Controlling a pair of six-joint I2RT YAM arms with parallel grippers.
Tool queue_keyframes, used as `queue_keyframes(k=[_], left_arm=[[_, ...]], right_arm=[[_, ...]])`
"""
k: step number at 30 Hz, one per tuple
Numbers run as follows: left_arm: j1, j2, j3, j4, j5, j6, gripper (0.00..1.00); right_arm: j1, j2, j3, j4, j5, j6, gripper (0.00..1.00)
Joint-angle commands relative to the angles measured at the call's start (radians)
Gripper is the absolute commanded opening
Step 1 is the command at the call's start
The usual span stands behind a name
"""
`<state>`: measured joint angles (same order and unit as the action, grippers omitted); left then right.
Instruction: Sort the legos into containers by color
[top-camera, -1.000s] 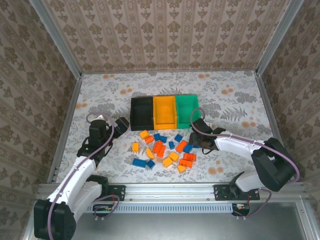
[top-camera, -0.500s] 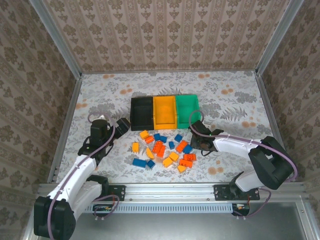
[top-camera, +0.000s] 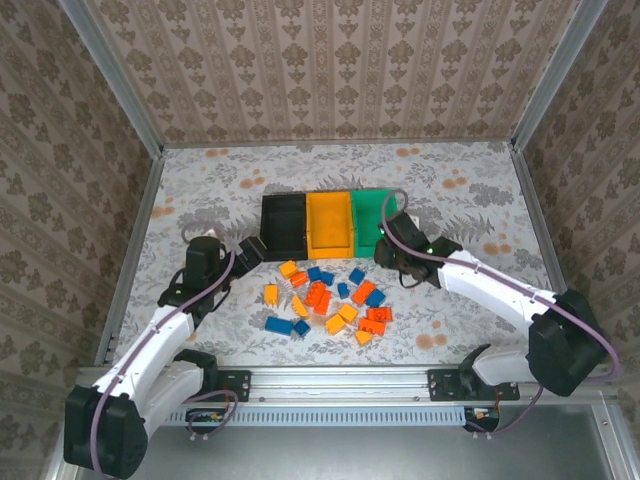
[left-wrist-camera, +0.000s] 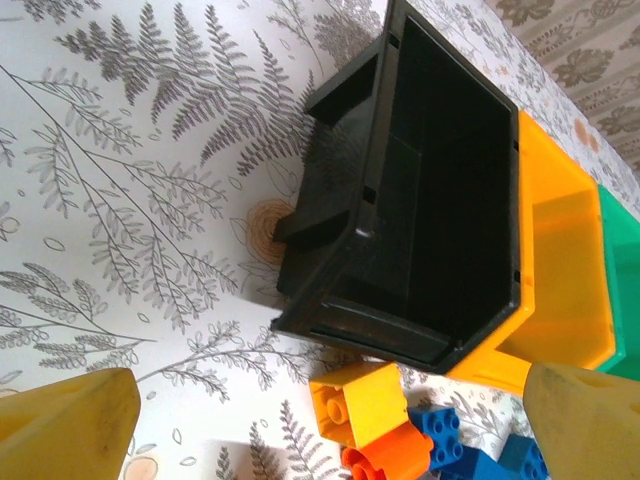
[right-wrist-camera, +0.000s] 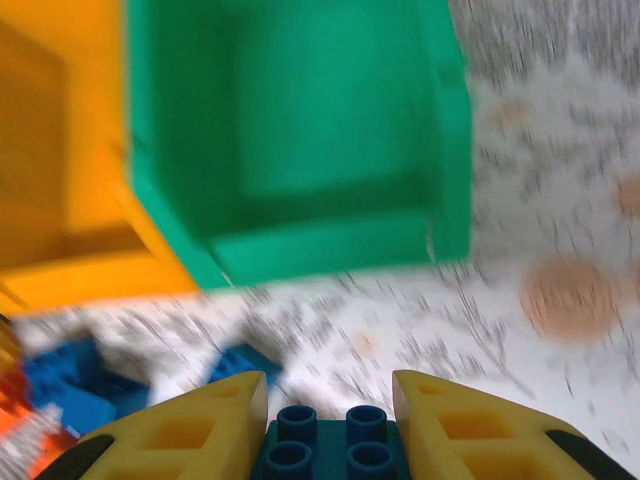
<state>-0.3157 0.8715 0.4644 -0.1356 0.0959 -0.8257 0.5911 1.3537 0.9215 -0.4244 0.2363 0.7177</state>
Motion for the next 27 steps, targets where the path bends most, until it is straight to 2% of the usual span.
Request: queue_keyframes(k=[1,4,8,14,21,23,27], left_arm=[[-0.029,0.000,0.047,-0.057,-0.028,0.035,1.00],[-0.055,-0.001,0.074,-0.127,-0.068,0.052,1.00],[-0.059,0.009,0.121,-0.259,-0.078,0.072,1.00],[-0.060,0.023,0.133,-0.318,-0.063,0.126,0.98],[-0.091,0.037,0.133,-0.324,-0.050,0.171,0.94],[-0.131,0.062,0.140,-0.325,-0.068,0.192,0.92],[-0.268,0.166,0.151,-0.346,-0.151,0.223,0.87]], right_arm=[[-0.029,0.117,0.106,0.006,0.055,-0.064,0.35],[-0.049,0.241,0.219,0.005,0.099,-0.092,0.35],[-0.092,0.385,0.326,0.015,0.080,-0.092,0.36],[-0.108,0.515,0.440,0.005,0.050,-0.109,0.46],[-0.104,0.452,0.417,0.005,0.041,-0.104,0.72],[-0.099,0.407,0.379,0.022,0.025,-0.102,0.75],[-0.085,0.319,0.287,0.050,0.013,-0.094,0.78]])
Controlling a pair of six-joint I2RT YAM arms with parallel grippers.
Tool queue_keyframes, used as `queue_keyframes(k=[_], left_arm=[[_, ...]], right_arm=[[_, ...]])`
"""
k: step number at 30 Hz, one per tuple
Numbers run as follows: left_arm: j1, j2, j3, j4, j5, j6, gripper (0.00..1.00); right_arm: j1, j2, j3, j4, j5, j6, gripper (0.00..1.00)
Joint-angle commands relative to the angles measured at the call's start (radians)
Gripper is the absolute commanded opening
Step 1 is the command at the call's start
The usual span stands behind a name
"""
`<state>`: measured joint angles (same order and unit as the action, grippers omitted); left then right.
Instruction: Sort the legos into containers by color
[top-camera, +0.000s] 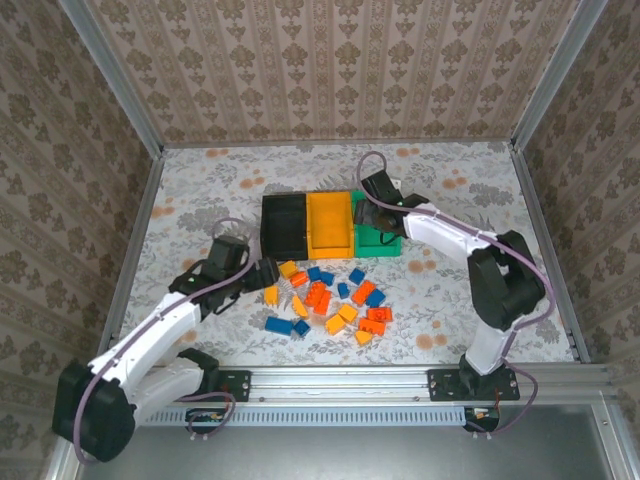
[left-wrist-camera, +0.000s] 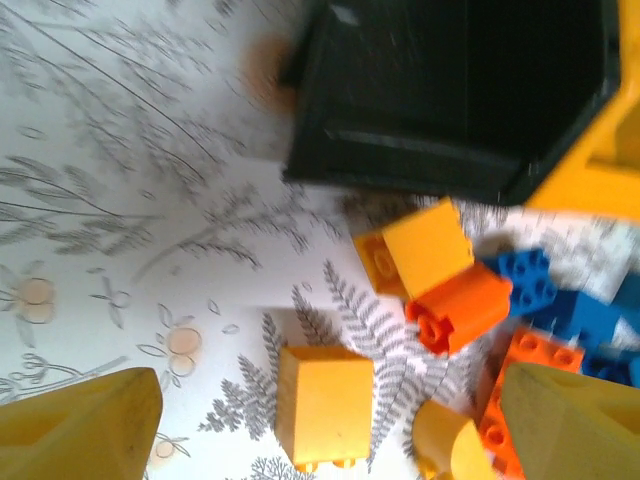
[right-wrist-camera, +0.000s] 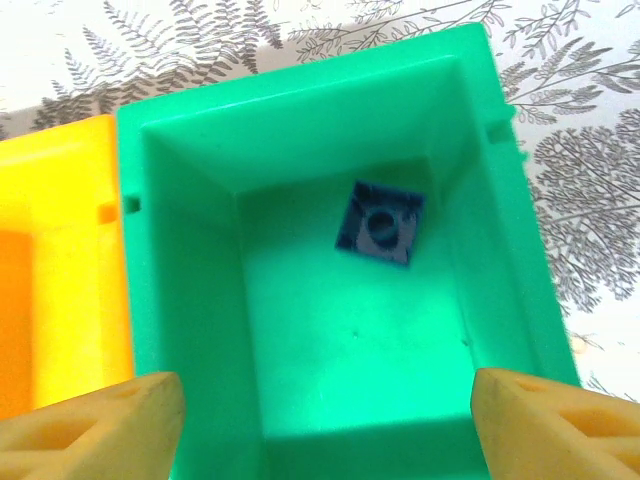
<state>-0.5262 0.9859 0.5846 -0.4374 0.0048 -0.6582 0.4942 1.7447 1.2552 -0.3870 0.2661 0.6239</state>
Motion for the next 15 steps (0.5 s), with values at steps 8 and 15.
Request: queue_keyframes(k=[8,15], left_arm=[[-0.179,0.259,0.027,0.004,-0.179,0.050,0.76],[-0.191,0.343,0.030,0.048,-0.201,0.061,0.59]], right_arm=[[0.015,-0.201,-0.175,0.042,-0.039,0.026,0.79],[0.014,-0.282,-0.224,0.043,-0.024,0.036,0.80]])
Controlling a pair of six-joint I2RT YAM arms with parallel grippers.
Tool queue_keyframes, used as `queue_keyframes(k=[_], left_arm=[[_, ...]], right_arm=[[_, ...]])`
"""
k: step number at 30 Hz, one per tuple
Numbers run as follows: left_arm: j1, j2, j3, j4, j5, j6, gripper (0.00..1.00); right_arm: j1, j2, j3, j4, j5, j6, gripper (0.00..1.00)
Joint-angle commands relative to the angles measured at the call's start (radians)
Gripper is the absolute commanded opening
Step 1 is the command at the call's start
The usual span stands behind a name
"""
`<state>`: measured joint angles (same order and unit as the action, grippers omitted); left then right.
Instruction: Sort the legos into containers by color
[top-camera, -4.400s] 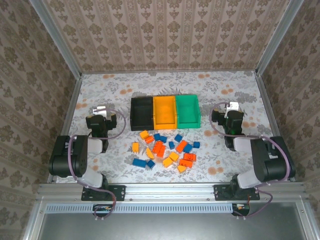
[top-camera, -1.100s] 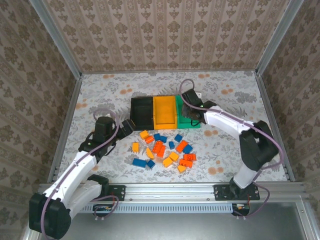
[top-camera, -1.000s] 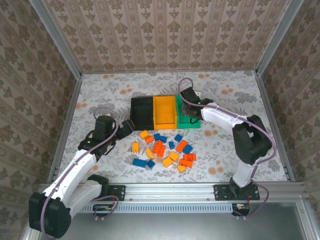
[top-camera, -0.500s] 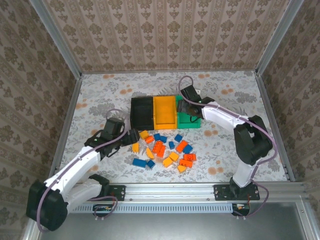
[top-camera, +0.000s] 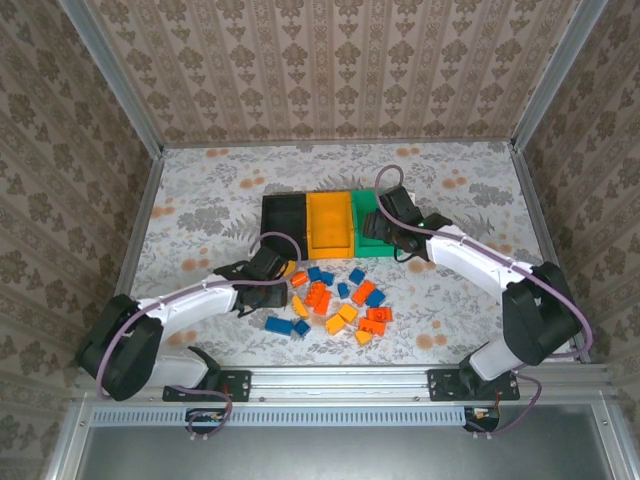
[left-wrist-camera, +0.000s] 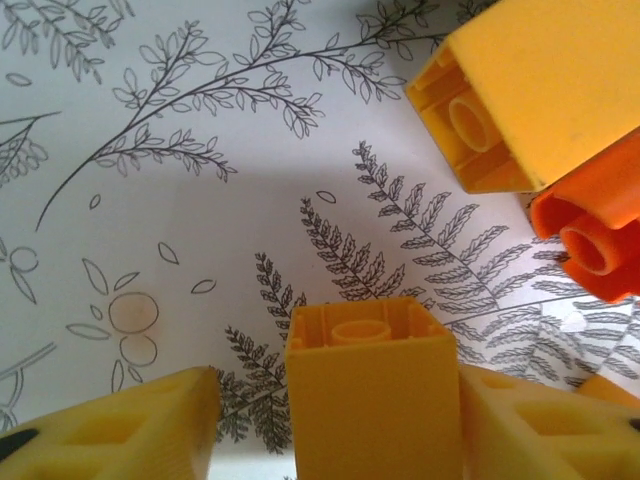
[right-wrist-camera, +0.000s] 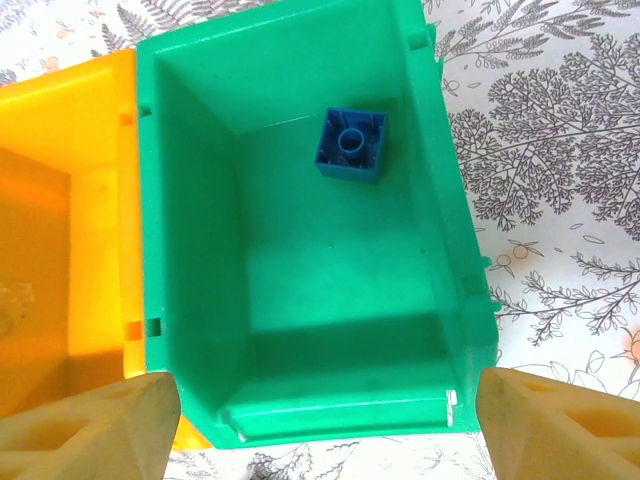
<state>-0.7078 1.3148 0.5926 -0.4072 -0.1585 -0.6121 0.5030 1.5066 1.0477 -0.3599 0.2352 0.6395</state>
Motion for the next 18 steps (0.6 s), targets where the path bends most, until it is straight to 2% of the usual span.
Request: queue_keyframes(k=[1,8,13,18], left_arm=[[-0.011,0.019,0.020,0.022,-0.038,0.017,0.56],[-0.016,0.003,0.002,0.036,-0.036,0.014,0.35],[-0.033,-0.096,0.032,-0.035,-0.046,0.009,0.21],[-0.015,-0.190,0.178,-0.126,-0.052,0.044,0.18]], right_arm=[[0.006,-0.051,-0.018,0.013,0.008,0.020,0.80],[0.005,-0.077,-0.031,0.011,0.013,0.027,0.80],[0.005,-0.089,-0.039,0.004,0.016,0.027,0.80],[0.006,-0.108,-0.080,0.017,-0.002,0.040,0.80]])
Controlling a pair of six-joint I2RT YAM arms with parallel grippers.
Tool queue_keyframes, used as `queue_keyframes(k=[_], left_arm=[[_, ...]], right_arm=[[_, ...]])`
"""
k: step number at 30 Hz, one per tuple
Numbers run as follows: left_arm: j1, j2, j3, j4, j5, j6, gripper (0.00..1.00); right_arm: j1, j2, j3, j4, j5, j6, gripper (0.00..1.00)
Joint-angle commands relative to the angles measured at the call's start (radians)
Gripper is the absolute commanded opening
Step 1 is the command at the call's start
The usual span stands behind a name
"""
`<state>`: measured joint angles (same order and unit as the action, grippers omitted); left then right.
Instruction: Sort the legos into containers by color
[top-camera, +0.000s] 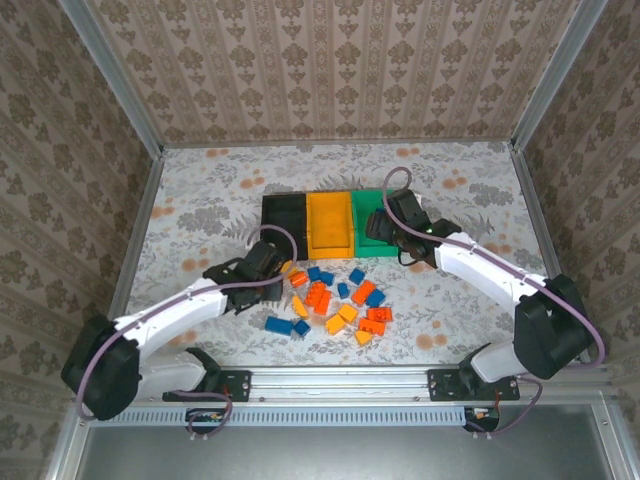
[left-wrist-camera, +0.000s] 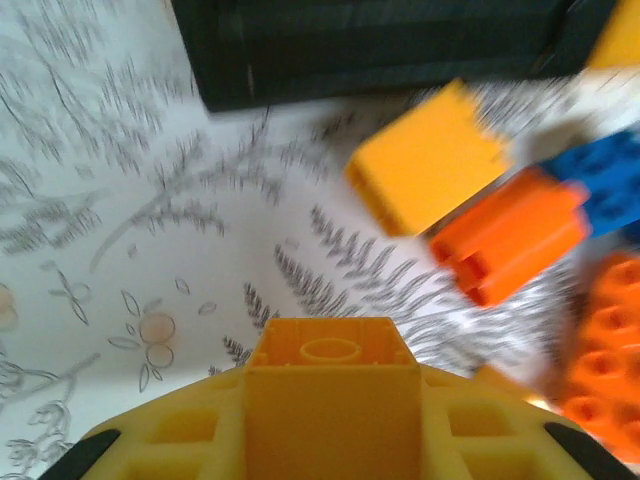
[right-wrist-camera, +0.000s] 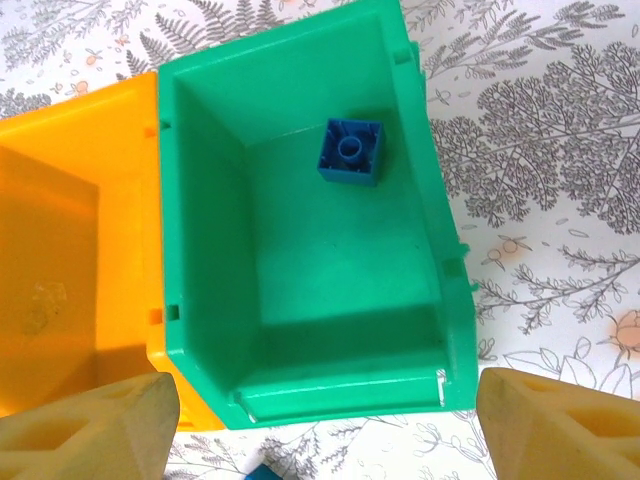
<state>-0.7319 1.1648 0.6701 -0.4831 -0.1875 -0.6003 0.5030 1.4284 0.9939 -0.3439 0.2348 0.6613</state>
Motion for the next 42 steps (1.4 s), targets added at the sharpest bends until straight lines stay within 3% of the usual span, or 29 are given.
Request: queue_keyframes(k=[1,10,18,24,28,36,37,42], left_arm=[[0.022,-0.034,0.139,-0.049,-0.016,0.047,0.18],[0.201,0.279,0.418,0.041,0.037,0.133,0.18],[0.233,0.547,0.611,0.050,0.068,0.153,0.19],[0.235,0.631,0.679,0.020,0.079,0.142,0.35],[0.230,0.599,0.678,0.018,0.098,0.124,0.58],[0.177,0.345,0.546,0.066,0.162,0.094,0.85],[0.161,0.306,0.524,0.067,0.169,0.091,0.97],[0.085,0.138,0.394,0.061,0.139,0.078,1.00]], right_arm=[[0.005,-0.029,-0.036,0.002,-0.006,0.021,0.80],[0.005,-0.096,-0.112,-0.013,0.004,0.020,0.80],[0.006,-0.139,-0.169,-0.034,-0.035,0.004,0.80],[0.017,-0.164,-0.209,-0.055,-0.106,-0.027,0.81],[0.051,-0.174,-0.235,-0.089,-0.132,-0.084,0.81],[0.170,-0.265,-0.299,-0.150,-0.220,-0.141,0.81],[0.201,-0.271,-0.303,-0.153,-0.226,-0.151,0.81],[0.334,-0.248,-0.284,-0.144,-0.229,-0.191,0.72]])
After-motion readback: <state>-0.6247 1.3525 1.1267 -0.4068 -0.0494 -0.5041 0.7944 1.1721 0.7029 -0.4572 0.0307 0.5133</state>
